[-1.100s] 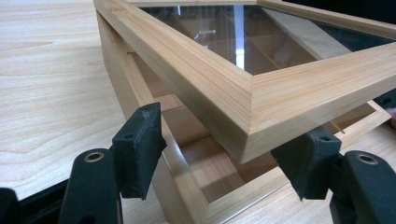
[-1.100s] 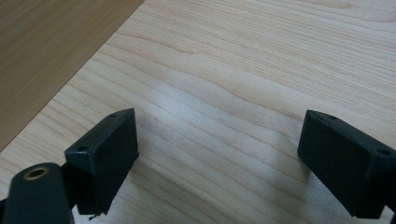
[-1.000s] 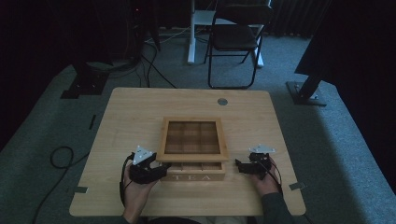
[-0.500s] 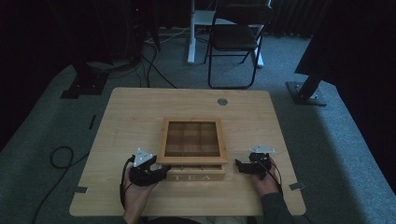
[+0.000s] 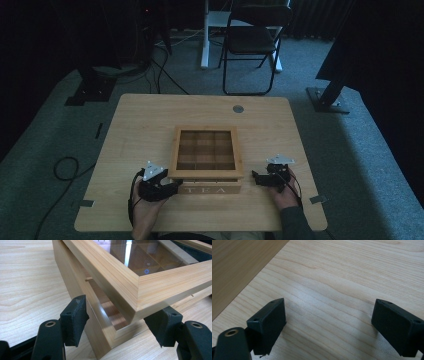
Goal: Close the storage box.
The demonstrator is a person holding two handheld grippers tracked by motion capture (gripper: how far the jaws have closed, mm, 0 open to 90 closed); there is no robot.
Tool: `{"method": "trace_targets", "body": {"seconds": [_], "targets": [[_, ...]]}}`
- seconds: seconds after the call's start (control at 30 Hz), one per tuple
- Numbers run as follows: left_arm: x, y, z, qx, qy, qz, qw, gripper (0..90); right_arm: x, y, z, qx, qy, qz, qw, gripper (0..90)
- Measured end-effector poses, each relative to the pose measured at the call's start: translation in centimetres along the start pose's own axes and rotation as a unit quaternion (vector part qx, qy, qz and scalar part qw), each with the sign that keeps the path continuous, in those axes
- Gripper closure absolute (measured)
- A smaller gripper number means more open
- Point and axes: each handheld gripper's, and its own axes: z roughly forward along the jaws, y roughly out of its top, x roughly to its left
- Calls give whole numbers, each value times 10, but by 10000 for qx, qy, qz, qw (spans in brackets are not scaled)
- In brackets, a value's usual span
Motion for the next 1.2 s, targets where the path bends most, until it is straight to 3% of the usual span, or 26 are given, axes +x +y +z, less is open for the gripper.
{"method": "trace_targets", "body": {"seconds": [0.57,1.2], "targets": [[3,-7,0,33,-33,-96,9999,355,0,0,0,1,1,0,10000,117],[3,-15,-5,36,-49,-33,10000,352,0,0,0,2,1,-1,10000,118]]}}
